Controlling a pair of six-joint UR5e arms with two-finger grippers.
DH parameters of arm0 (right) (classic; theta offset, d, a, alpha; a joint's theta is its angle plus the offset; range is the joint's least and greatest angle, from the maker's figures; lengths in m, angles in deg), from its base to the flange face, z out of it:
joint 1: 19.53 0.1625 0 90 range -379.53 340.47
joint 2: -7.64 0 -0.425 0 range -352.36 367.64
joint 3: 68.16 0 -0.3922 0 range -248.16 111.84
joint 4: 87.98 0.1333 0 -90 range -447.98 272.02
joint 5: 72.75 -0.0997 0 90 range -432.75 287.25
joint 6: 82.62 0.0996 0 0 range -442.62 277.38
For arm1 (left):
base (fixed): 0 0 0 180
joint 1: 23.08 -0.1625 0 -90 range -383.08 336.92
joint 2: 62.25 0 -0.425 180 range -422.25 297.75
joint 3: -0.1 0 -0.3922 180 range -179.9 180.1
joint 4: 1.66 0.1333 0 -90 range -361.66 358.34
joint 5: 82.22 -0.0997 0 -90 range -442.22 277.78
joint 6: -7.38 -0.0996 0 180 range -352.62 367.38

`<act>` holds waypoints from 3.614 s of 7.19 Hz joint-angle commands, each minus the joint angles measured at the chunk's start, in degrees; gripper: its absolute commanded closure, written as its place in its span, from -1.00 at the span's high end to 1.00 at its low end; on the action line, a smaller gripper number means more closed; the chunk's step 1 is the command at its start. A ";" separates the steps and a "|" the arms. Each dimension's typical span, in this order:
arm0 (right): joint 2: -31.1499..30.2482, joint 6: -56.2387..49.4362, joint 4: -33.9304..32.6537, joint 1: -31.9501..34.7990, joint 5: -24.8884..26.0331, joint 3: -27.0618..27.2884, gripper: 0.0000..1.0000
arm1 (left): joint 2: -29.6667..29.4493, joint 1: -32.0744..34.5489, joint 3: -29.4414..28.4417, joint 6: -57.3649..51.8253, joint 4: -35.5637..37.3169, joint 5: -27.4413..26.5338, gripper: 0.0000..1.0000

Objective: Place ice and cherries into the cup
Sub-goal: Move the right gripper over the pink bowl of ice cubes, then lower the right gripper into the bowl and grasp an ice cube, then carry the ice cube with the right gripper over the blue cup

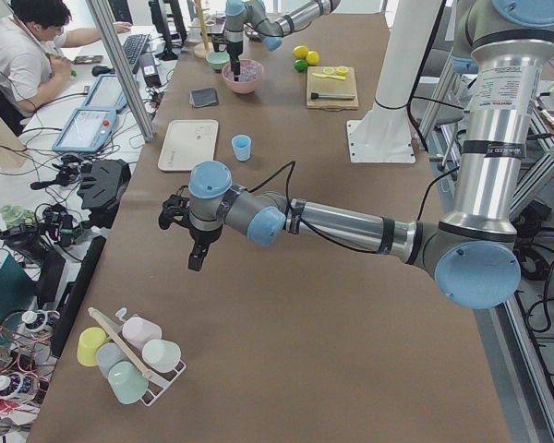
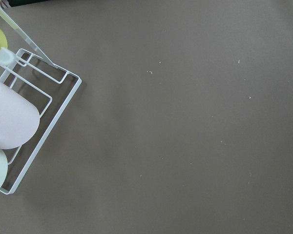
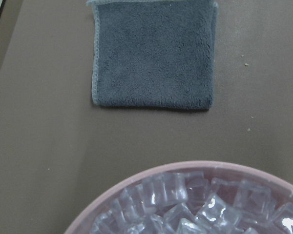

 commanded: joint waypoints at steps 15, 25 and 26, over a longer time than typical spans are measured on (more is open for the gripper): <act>-2.37 -1.48 -0.45 2.26 -0.29 2.80 -0.76 | 0.43 -0.29 -0.43 0.25 -1.95 0.00 0.95; 26.17 29.88 -19.26 -16.25 11.01 5.81 -1.00 | -1.41 -0.64 -2.72 2.18 -2.22 -0.09 0.95; 28.71 30.95 -18.04 -19.42 15.49 1.62 -1.00 | -1.33 -0.64 -2.80 2.27 -2.48 -0.09 0.95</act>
